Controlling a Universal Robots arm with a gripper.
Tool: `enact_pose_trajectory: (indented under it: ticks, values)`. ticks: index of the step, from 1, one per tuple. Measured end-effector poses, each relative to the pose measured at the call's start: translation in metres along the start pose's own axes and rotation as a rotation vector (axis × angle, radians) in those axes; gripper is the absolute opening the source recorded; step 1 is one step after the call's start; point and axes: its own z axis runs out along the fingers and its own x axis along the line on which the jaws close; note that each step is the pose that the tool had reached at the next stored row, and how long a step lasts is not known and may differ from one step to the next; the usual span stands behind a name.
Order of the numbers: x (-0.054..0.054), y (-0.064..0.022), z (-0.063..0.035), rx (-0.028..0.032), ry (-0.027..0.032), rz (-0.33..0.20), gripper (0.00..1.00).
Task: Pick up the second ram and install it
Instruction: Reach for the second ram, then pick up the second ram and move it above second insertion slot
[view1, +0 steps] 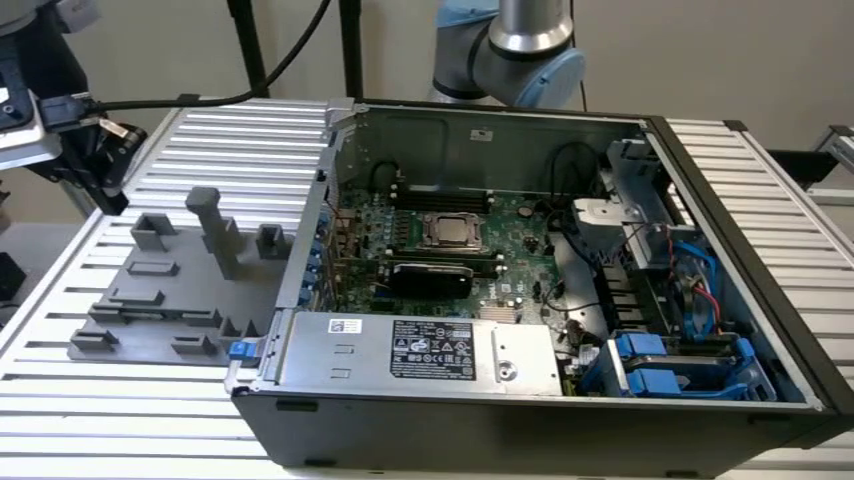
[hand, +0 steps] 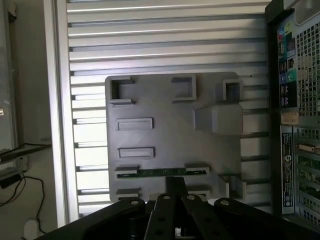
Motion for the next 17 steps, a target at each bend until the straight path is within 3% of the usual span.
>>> enact_pose_trajectory:
  ticks: [13, 17]
  values:
    - [0.0001, 0.0000, 0.0000, 0.0001, 0.0001, 0.000, 0.00]
    - [0.0003, 0.0000, 0.0010, -0.0009, 0.0026, -0.053, 0.00]
